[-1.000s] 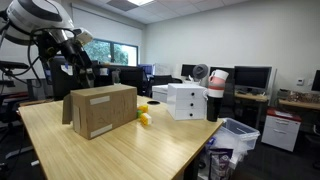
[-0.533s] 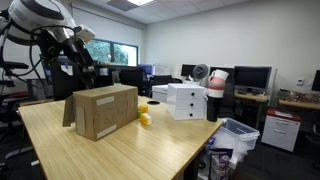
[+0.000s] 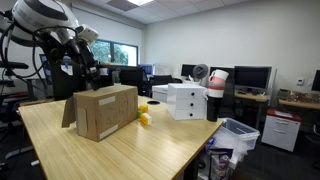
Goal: Move the box forward then turn it over
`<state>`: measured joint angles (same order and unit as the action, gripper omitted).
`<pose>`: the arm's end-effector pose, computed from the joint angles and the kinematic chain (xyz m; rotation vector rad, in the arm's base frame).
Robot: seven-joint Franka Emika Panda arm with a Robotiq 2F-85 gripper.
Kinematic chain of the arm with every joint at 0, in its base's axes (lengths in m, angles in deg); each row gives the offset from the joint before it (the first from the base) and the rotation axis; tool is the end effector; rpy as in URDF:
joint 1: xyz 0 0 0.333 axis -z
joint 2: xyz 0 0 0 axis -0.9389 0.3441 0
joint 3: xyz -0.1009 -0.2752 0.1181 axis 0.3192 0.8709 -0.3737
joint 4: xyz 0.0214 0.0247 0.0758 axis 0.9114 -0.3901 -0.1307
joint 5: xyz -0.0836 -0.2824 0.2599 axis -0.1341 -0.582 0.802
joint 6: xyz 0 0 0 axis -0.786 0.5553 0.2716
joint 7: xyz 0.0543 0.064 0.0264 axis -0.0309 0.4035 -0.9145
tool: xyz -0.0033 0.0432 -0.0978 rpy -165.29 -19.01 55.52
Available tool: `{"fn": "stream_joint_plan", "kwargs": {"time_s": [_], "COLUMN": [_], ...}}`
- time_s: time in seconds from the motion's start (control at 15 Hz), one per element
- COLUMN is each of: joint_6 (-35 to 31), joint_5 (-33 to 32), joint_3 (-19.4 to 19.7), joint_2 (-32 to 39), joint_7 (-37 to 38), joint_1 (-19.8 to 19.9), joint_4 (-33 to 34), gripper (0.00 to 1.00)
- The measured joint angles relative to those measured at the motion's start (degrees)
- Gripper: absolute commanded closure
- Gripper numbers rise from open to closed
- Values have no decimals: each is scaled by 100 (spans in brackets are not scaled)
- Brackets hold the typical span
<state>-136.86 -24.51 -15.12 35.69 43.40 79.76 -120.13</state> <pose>0.3695 -0.0476 0.4311 2.4737 -0.4565 0.2643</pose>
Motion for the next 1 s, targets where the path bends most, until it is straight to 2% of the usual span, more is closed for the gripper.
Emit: {"fn": "stream_joint_plan", "kwargs": {"time_s": [0.27, 0.6, 0.73, 1.0], "joint_6": [-293, -164, 151, 1406], "joint_5": [911, 1969, 2229, 2405], "joint_3": [769, 1403, 1594, 1722], "joint_2": [-235, -731, -903, -1203], "joint_7": [-1191, -3104, -3742, -4469], "joint_1": [-323, -467, -495, -495], "joint_4": [3, -62, -104, -133], "gripper": [0, 0, 0, 0]}}
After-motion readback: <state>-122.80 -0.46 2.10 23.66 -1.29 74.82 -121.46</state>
